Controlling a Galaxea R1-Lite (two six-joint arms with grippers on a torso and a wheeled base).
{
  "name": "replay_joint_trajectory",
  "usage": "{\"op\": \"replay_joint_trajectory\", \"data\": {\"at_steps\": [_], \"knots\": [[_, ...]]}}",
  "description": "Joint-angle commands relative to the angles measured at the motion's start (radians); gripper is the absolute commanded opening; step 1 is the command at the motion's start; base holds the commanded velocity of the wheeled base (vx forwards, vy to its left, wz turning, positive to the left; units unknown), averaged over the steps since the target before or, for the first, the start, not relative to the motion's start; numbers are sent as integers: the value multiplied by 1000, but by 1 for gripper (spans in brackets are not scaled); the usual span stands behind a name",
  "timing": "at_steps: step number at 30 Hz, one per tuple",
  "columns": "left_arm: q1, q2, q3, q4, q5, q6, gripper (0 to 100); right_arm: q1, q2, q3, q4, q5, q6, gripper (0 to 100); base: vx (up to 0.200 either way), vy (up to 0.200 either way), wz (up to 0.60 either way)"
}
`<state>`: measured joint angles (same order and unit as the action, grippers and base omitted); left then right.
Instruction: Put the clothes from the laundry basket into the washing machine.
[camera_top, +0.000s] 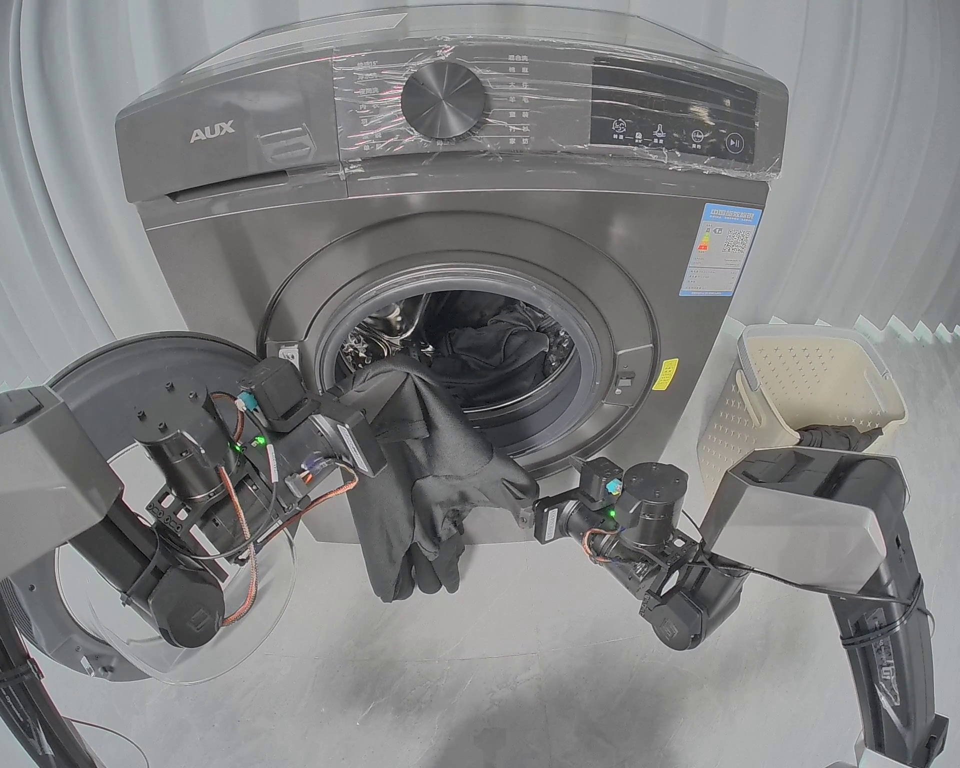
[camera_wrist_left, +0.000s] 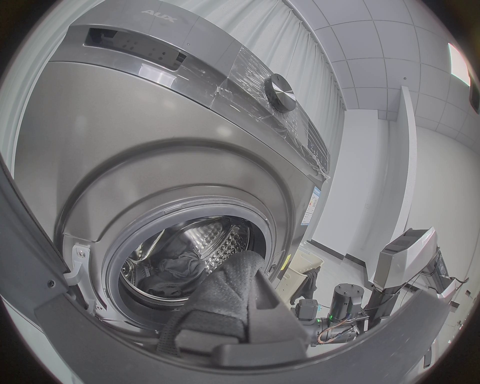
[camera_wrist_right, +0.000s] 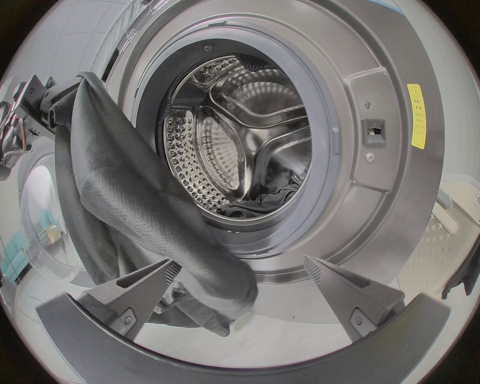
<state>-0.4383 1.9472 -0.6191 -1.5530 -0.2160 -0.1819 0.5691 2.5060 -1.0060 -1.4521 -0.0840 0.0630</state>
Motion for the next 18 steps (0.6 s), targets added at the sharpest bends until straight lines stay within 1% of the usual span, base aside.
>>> {"op": "replay_joint_trajectory", "data": {"at_steps": [1,6,9,12,16,18], "knots": [[0,1,-1,-1,0,-1,0,-11,1,-14,4,-6,0,100,0,0,0],[0,-1,1,-1,0,-1,0,-18,8,-31,21,-13,0,100,0,0,0],[0,-1,4,-1,-2,-1,0,-8,10,-34,19,-13,0,100,0,0,0],[0,-1,4,-1,-2,-1,0,-2,13,-29,9,0,-2,100,0,0,0],[0,-1,4,-1,-2,-1,0,41,17,-13,-2,40,1,100,0,0,0],[0,-1,4,-1,-2,-1,0,64,17,-6,-7,47,1,100,0,0,0]]}}
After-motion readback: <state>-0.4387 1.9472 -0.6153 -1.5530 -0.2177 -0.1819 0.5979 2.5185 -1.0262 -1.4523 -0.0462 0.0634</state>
